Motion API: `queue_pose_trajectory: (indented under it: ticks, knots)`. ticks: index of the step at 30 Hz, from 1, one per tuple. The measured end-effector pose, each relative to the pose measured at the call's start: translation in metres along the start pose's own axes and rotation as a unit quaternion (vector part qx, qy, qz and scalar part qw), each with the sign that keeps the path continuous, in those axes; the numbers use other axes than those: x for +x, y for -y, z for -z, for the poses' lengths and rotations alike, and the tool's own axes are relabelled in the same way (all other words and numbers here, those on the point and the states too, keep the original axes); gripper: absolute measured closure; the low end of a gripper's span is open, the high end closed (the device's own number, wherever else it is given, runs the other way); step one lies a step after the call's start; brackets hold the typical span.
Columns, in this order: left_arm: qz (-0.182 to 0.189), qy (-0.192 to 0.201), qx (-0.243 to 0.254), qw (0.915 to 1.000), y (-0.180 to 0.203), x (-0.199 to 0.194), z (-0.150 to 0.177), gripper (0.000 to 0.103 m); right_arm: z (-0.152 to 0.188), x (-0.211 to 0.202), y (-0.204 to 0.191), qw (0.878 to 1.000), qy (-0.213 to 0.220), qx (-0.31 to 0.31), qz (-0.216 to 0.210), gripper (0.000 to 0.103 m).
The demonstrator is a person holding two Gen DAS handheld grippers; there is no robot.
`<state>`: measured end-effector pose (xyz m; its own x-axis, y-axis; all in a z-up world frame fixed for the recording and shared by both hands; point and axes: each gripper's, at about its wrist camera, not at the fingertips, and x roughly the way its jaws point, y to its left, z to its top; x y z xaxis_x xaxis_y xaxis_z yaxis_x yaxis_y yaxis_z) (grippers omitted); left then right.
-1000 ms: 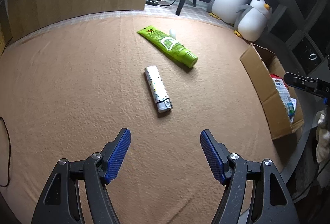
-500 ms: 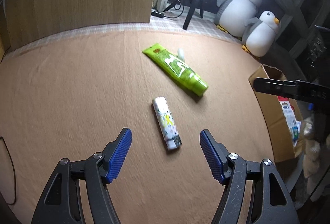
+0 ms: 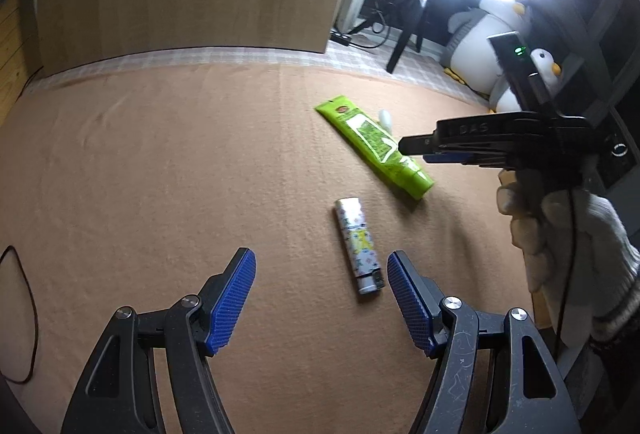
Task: Organize objects
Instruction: 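Move both tools toward the green tube and the lighter, then close the right tool on the green tube's cap end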
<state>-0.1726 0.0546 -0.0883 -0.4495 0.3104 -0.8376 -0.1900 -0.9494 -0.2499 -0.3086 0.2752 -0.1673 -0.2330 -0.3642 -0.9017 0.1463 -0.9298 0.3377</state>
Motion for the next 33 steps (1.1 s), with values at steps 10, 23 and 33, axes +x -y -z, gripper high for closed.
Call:
queue_pose_trajectory:
  ticks: [10, 23, 33]
  knots:
    - [-0.003, 0.000, -0.014, 0.9999, -0.011, 0.000, 0.001, 0.031, 0.005, 0.014, -0.008, 0.999, -0.032, -0.012, -0.016, 0.079]
    - [0.019, -0.019, 0.007, 0.9996, 0.013, 0.007, 0.017, 0.031, 0.071, -0.010, 0.012, 0.998, -0.041, 0.021, -0.050, 0.079]
    - [0.089, -0.070, 0.052, 0.9922, 0.063, 0.028, 0.052, 0.031, 0.124, -0.031, 0.031, 0.993, -0.048, 0.069, -0.087, 0.079]
